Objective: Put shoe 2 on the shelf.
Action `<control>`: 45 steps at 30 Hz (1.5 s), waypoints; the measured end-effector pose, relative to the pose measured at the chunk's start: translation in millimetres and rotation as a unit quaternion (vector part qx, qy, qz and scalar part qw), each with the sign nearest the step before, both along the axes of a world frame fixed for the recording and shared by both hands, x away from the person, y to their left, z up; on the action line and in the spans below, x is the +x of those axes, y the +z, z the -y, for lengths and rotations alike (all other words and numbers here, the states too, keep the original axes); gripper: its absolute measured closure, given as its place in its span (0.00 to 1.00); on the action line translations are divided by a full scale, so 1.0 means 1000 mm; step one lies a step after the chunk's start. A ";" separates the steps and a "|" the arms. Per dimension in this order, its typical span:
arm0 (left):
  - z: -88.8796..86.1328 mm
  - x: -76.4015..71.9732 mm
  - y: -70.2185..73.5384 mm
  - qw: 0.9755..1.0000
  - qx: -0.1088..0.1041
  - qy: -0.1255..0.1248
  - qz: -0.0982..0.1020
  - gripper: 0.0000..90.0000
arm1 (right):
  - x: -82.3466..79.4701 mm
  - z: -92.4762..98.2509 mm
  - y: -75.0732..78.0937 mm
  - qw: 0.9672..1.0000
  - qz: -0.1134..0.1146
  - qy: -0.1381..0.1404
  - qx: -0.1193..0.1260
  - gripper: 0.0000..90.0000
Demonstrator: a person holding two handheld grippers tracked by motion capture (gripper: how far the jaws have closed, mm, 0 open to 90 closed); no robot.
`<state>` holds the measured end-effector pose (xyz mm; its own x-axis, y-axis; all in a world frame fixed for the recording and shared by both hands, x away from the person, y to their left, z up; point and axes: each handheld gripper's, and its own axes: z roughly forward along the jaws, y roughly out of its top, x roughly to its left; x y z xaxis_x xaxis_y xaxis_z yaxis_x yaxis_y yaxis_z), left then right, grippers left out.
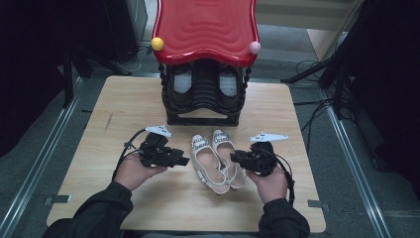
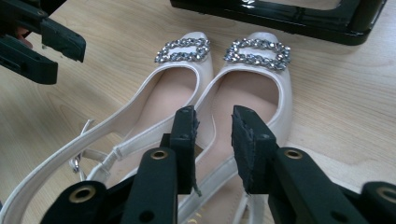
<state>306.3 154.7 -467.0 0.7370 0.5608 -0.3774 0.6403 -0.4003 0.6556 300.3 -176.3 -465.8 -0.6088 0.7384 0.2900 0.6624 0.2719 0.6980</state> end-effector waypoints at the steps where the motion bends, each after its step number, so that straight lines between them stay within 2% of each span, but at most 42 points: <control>1: -0.001 0.000 0.001 1.000 0.002 0.002 0.004 0.58 | 0.000 -0.002 0.000 1.000 -0.001 -0.001 -0.002 0.80; 6: -0.009 0.000 0.001 1.000 0.006 0.014 0.006 0.55 | 0.003 -0.008 0.001 1.000 -0.001 0.000 -0.008 0.78; 16: -0.024 -0.003 0.003 0.999 0.002 0.041 0.011 0.53 | 0.010 -0.030 -0.001 0.999 -0.026 0.012 -0.027 0.78; 20: -0.028 -0.005 0.003 0.999 0.005 0.047 0.014 0.53 | 0.012 -0.036 0.002 0.999 -0.029 0.018 -0.033 0.77; 25: -0.033 -0.008 0.003 0.998 0.003 0.057 0.014 0.53 | 0.016 -0.047 0.002 0.998 -0.036 0.029 -0.052 0.75; 30: -0.037 -0.010 0.003 0.998 0.001 0.066 0.016 0.53 | 0.024 -0.059 -0.005 0.993 -0.054 0.039 -0.095 0.75; 35: -0.041 -0.011 0.003 0.997 -0.002 0.073 0.017 0.53 | 0.032 -0.064 -0.011 0.988 -0.088 0.036 -0.119 0.75; 37: -0.041 -0.011 0.003 0.997 -0.001 0.073 0.018 0.53 | 0.034 -0.068 -0.012 0.986 -0.097 0.041 -0.130 0.75; 41: -0.043 -0.011 0.004 0.997 -0.001 0.075 0.020 0.53 | 0.040 -0.076 -0.017 0.978 -0.122 0.042 -0.163 0.76; 45: -0.043 -0.010 0.003 0.997 -0.001 0.075 0.021 0.53 | 0.044 -0.080 -0.022 0.974 -0.133 0.037 -0.177 0.78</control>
